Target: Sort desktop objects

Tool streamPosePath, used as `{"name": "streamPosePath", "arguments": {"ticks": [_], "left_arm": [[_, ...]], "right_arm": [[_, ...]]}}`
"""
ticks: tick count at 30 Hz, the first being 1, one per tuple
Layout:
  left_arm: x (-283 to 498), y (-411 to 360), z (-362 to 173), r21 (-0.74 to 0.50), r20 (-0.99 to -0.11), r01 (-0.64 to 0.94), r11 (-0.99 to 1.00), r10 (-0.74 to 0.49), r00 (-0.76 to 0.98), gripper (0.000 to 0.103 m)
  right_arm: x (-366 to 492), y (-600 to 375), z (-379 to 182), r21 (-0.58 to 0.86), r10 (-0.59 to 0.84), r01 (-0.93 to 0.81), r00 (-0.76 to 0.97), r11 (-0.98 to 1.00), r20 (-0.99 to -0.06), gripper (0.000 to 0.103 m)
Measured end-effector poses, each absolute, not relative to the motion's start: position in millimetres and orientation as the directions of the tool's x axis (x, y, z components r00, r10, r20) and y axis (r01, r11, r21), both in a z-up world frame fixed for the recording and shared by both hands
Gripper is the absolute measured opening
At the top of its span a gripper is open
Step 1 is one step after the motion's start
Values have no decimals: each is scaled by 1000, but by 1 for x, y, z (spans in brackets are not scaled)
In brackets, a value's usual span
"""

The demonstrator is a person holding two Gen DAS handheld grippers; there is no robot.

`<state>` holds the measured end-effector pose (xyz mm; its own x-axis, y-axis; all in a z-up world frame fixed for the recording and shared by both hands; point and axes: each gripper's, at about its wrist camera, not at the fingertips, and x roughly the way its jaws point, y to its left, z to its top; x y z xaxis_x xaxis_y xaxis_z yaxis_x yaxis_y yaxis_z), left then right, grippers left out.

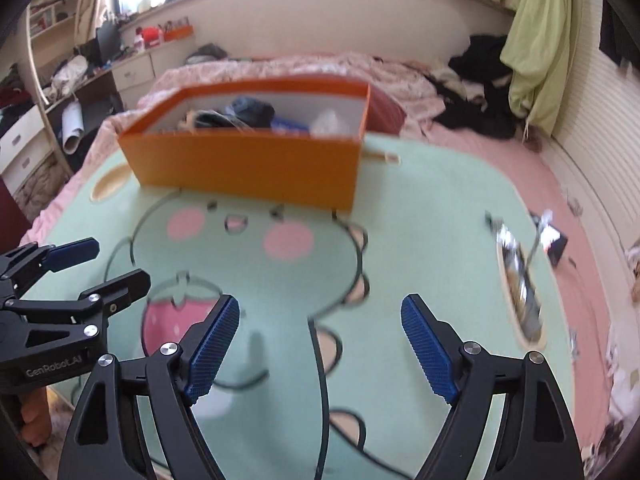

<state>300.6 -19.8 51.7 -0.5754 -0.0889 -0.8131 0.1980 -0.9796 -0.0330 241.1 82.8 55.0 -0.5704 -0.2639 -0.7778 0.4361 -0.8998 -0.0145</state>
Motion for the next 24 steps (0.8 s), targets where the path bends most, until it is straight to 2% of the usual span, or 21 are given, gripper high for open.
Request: {"name": "streamPosePath", "arguments": {"ticks": [1, 2, 4, 6, 24], "left_arm": [[300, -19, 46, -21, -824, 203, -979, -98, -559, 79], [300, -19, 45, -4, -821, 208, -978, -116, -559, 85], [299, -22, 44, -14, -822, 218, -976, -113, -558, 91], [299, -25, 41, -10, -819, 223, -975, -120, -561, 103], [300, -23, 40, -13, -808, 212, -977, -114, -578, 103]], "right_arm": [[243, 84, 50, -20, -250, 427, -566, -904, -785, 83], [243, 85, 45, -27, -236, 419, -561, -907, -794, 84], [241, 90, 41, -4, -238, 401, -551, -916, -800, 103], [240, 93, 38, -4, -234, 392, -557, -920, -797, 103], [242, 92, 36, -6, -234, 390, -565, -921, -791, 103]]}}
